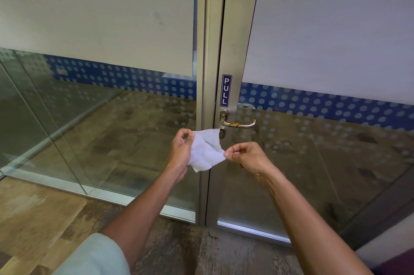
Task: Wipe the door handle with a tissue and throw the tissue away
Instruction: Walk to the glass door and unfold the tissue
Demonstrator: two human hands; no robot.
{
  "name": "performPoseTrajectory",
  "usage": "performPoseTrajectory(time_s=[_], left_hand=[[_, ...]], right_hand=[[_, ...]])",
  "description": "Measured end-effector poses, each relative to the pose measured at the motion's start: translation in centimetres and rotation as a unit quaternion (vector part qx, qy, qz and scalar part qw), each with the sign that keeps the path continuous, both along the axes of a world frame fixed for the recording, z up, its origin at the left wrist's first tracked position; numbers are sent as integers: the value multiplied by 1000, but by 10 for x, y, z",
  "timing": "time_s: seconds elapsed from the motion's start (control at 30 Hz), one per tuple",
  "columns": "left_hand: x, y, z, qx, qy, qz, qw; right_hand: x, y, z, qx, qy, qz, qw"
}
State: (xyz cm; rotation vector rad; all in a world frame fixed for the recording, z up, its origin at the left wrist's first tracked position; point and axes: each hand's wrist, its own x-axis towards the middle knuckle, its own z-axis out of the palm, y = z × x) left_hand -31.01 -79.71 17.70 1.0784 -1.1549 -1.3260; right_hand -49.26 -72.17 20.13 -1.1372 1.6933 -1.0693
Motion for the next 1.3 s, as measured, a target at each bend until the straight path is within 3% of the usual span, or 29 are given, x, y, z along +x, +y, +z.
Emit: performPoseTrajectory(time_s=[0.13, 0.23, 0.3, 0.4, 0.53, 0.9, 1.07, 1.2, 1.3], left_hand=[[12, -8, 0, -18, -73, -42, 996], [23, -11, 5, -88, -204, -113, 968], [27, -15, 9, -127, -281, -151, 939], [28, -21, 14, -158, -329, -161, 917], [14, -16, 15, -149, -304, -148, 929], [-14, -4, 26, -44, -136, -181, 973], [-16, -7, 30, -48, -118, -187, 974], [-15, -12, 31, -50, -120, -184, 974], [-7, -20, 32, -42, -95, -172, 980]], right_hand=[[-14, 5, 3, 1, 12, -28, 1000], [-20, 7, 5, 23, 36, -35, 998], [-22, 6, 5, 36, -60, -47, 996], [-19, 4, 3, 50, -263, -59, 962], [-6, 1, -3, 58, -338, -91, 935], [12, -4, -50, 84, -259, -60, 960], [18, -4, -49, 156, -340, -12, 927], [19, -7, -47, 154, -388, -21, 908], [16, -8, -47, 127, -331, -54, 933]])
